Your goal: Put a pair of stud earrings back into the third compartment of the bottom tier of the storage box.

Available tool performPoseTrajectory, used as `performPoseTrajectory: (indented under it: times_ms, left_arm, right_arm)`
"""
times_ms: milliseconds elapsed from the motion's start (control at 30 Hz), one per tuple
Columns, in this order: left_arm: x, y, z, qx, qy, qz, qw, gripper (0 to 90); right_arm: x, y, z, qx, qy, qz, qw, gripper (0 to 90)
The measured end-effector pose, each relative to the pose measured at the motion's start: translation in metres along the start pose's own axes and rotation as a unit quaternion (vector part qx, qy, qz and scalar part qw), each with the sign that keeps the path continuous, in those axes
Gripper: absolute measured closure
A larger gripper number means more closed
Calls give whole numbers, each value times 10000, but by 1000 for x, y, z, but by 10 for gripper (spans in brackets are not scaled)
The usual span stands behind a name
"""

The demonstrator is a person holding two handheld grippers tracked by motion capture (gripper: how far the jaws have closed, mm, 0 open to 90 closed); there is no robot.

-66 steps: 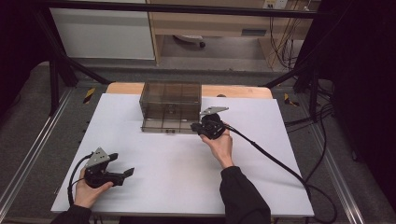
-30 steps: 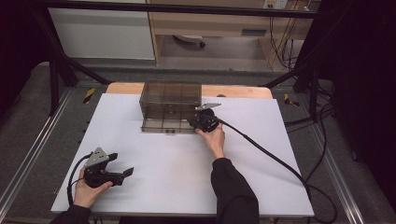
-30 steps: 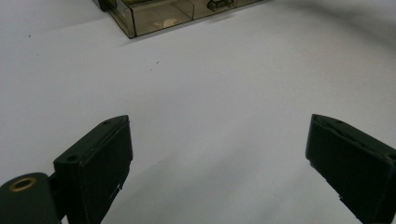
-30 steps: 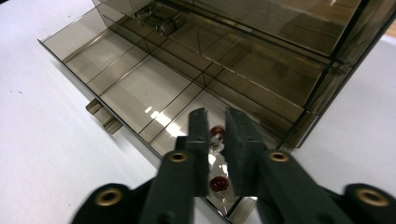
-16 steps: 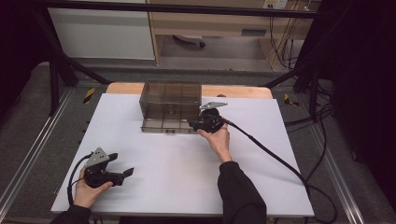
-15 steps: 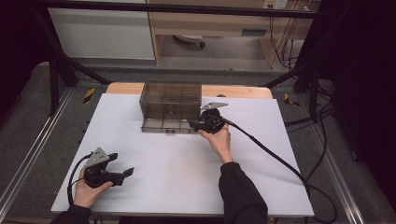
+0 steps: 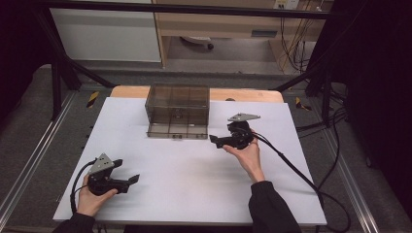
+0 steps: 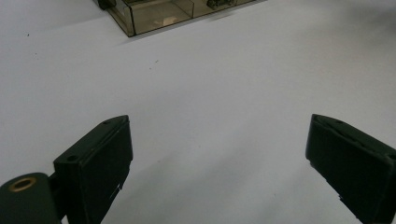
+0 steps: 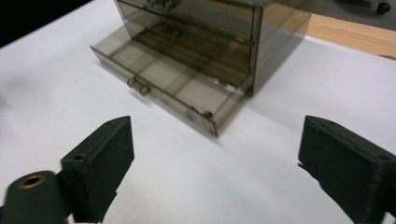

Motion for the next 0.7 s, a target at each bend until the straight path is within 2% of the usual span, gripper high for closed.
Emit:
performPoseTrajectory:
  times_ms: [133, 433, 700]
  left_arm:
    - [-1, 0, 0, 13, 8, 0, 10000, 69]
    - [-1, 1, 0, 24, 4, -10, 10000, 68]
    - [-1, 1, 1, 54, 13, 1, 10000, 68]
  right_arm:
    - [2, -15, 12, 28, -41, -107, 9999, 69]
    - [-2, -48, 38, -83, 9, -137, 9999, 18]
    - [2, -64, 64, -84, -61, -281, 9996, 8]
Point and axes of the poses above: each handheld gripper's, and its own axes: y roughly forward along the jaws, z roughly out of its underside, x roughly to its left, the point moved 9 cm from there along y, roughly forward along the jaws, and after that the axes turned 2 degrees about -x, right-handed, at the moved point
